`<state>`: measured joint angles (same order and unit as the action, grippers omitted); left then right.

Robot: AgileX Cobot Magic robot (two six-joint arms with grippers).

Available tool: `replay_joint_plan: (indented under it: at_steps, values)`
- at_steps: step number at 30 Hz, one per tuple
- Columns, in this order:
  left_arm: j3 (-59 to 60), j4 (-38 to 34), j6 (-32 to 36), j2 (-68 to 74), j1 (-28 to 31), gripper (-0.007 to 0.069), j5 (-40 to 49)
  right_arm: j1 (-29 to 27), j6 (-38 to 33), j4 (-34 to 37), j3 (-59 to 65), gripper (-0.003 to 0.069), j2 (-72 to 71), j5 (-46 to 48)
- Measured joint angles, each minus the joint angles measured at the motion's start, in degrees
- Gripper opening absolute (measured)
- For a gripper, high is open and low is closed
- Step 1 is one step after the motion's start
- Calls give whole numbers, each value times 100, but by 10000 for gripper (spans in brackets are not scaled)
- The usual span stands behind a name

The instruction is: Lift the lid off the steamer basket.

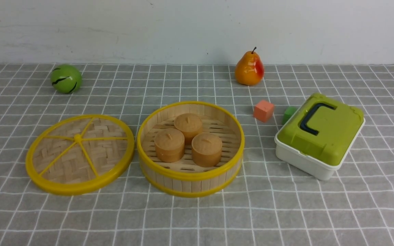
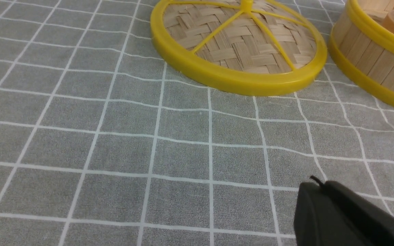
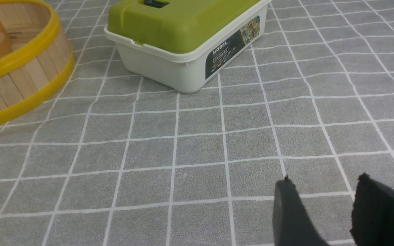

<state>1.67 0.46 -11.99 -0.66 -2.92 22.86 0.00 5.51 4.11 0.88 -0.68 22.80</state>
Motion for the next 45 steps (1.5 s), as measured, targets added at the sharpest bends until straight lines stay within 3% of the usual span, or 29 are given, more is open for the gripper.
replay_joint_plan:
  at_steps: [45]
  values:
    - [0,-4,0,0,0,31,0,0,0,0,0,241,0,0]
